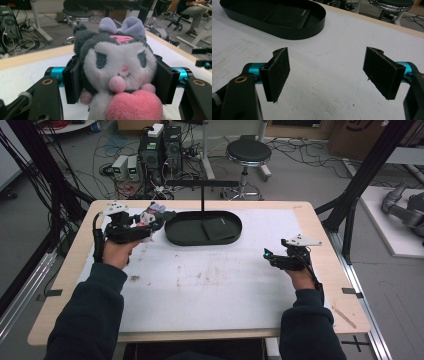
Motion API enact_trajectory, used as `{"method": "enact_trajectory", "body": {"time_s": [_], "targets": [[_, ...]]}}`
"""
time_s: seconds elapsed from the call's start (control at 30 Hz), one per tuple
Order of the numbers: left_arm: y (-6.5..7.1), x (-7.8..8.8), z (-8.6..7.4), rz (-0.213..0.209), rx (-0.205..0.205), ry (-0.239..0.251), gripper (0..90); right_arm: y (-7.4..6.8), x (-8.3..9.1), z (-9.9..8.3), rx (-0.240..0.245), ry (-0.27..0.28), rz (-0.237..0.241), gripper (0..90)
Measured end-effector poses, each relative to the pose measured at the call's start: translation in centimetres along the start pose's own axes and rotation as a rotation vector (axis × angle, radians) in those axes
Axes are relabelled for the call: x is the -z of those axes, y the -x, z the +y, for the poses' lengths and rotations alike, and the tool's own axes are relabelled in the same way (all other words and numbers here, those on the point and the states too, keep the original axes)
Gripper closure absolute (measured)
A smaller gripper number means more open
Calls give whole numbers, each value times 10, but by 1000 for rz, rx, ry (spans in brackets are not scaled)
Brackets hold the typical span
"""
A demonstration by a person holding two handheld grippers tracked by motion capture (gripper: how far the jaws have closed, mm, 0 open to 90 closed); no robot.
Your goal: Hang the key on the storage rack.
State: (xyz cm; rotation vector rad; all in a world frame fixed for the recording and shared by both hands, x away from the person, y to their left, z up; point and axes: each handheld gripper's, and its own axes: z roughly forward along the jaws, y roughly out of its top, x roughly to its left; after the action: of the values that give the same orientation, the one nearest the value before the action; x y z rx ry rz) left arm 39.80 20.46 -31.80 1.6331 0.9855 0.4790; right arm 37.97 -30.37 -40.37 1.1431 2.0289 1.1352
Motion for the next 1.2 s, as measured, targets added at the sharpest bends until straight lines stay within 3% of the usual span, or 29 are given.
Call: {"method": "enact_trajectory", "body": {"time_s": [0.17, 0.47, 0.83, 1.2], "targets": [[-5, -17, 19, 22, 17, 28, 349, 4, -1, 0, -31, 20, 8, 214], [-16, -55, 47, 58, 36, 12, 349, 4, -2, 0, -40, 26, 24, 213], [-26, -82, 55, 66, 66, 22, 348, 9, -2, -1, -56, 31, 25, 213], [-46, -91, 46, 127, 120, 21, 346, 12, -4, -3, -64, 19, 27, 213]]}}
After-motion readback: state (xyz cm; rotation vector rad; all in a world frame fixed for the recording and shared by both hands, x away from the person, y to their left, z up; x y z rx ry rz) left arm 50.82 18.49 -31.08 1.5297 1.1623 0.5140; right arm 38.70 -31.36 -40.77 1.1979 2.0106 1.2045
